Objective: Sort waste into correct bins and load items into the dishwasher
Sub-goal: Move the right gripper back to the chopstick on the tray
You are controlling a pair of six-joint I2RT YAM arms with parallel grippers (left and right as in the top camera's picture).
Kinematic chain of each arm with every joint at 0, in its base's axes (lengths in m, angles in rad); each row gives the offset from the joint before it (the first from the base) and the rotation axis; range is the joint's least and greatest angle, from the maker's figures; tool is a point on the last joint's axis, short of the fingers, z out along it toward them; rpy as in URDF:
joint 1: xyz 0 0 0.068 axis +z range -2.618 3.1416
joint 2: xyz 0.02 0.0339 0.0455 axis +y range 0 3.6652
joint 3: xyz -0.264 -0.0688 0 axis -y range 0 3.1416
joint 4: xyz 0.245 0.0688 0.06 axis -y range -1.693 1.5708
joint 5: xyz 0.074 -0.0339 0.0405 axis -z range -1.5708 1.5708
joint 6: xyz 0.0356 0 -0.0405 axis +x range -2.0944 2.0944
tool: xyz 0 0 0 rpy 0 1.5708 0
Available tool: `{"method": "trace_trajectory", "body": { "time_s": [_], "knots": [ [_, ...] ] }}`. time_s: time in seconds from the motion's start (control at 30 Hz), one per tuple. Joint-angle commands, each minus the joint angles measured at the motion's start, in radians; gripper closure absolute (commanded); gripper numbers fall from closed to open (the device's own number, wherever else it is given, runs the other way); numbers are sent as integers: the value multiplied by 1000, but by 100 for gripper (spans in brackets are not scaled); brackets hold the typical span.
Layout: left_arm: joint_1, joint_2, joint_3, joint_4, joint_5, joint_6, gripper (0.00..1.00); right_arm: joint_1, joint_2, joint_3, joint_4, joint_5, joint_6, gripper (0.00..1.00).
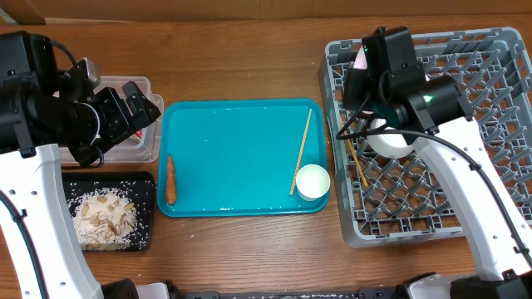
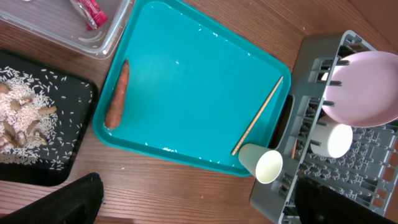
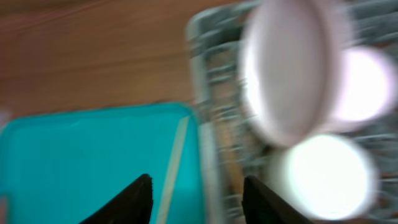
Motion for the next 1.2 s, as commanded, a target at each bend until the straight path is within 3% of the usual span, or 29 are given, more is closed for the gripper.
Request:
{"method": "trace_trajectory", "body": {
  "time_s": [0.0, 0.07, 0.1, 0.2, 0.23, 0.37, 0.47, 0.77, 1.17],
  "knots": [
    [3, 0, 6, -2, 3, -2, 0, 32, 3, 0, 4, -306, 79, 44],
    [3, 0, 6, -2, 3, -2, 0, 63, 8, -2, 18, -310, 156, 37],
    [3, 0, 6, -2, 3, -2, 0, 79, 11, -4, 28, -310, 227, 0],
    [3, 0, 6, -2, 3, -2, 0, 119, 22, -26, 73, -309, 409, 0],
    [3, 0, 6, -2, 3, -2, 0, 129, 23, -34, 88, -307, 408, 1],
    [3, 0, 6, -2, 3, -2, 0, 175, 57, -60, 99, -211, 409, 31],
    [3, 0, 6, -2, 3, -2, 0, 209, 115, -60, 93, -138, 409, 39],
    [3, 0, 6, -2, 3, -2, 0, 238, 349, -60, 138, -39, 410, 48],
    [3, 0, 6, -2, 3, -2, 0, 236, 492, -60, 101, 51, 475, 49]
  ]
}}
